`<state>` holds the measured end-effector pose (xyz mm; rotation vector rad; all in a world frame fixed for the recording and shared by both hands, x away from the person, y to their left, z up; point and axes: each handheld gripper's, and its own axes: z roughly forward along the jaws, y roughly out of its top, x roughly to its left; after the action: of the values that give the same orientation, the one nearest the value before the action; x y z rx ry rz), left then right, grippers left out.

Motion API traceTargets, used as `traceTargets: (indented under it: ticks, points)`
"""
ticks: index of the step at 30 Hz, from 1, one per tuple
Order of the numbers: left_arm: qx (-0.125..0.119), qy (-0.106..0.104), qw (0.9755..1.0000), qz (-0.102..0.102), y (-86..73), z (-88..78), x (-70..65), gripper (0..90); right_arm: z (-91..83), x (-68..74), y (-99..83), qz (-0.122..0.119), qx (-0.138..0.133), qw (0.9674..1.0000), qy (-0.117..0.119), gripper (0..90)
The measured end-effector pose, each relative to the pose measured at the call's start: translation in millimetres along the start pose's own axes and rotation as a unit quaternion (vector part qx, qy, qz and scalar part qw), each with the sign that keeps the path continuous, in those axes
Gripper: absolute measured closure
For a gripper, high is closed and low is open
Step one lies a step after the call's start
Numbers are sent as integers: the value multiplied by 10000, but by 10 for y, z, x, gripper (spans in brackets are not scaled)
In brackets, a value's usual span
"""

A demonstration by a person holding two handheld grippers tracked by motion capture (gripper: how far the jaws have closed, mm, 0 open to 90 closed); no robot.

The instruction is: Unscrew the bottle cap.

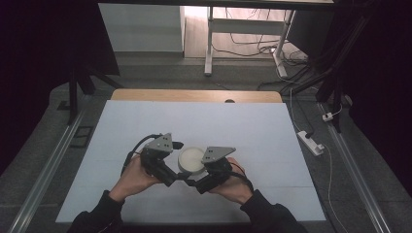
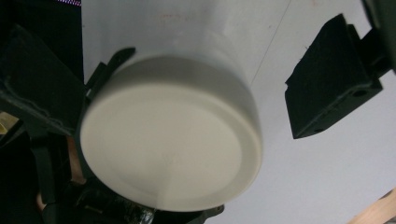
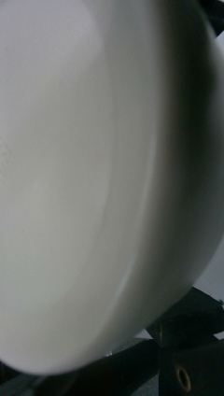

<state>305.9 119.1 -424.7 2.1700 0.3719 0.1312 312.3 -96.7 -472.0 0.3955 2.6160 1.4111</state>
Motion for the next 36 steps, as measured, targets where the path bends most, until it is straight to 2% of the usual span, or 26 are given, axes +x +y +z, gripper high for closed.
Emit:
traceTargets:
  ticks: [7,10,14,17,18,19,20,21,23,24,26,28,29,31,35,36]
  points:
    - [14,-391,9992,112,91,102,32,50,4,17,4,-73,9,9999,134,69]
    - [-16,-368,9993,113,95,128,22,70,0,22,7,-91,10,9999,138,68]
    - [-26,-231,9997,10,98,121,18,77,-4,5,5,-36,-4,9999,109,69]
    - [12,4,10000,-47,113,136,-8,78,3,2,7,-1,25,10000,-14,69]
    - [12,4,10000,-47,113,136,-8,78,7,-2,6,3,36,10000,-68,69]
    - [19,210,9997,-146,128,155,-33,78,11,-7,3,23,58,9999,-134,69]
    - [50,317,9993,-180,138,163,-46,78,15,-10,2,44,72,9998,-188,69]
    - [50,317,9993,-180,138,163,-46,78,15,-10,2,44,72,9998,-188,69]
    - [119,537,9982,-235,167,181,-83,78,22,-22,-4,153,91,9994,-293,69]
    - [177,709,9969,-298,195,199,-122,78,24,-23,-6,177,86,9993,-314,69]
    - [210,841,9955,-374,214,215,-152,78,22,-27,-7,229,76,9992,-318,69]
    - [247,888,9949,-406,221,220,-159,78,22,-30,-8,264,72,9991,-328,69]
    - [240,932,9941,-505,227,238,-170,77,22,-31,-9,279,80,9989,-360,69]
    - [233,916,9942,-521,226,243,-168,76,23,-36,-13,291,77,9989,-346,69]
    - [153,789,9960,-402,218,212,-133,37,11,-37,-7,287,55,9991,-300,69]
    - [114,713,9969,-309,218,179,-120,20,2,-30,-2,248,34,9994,-242,69]
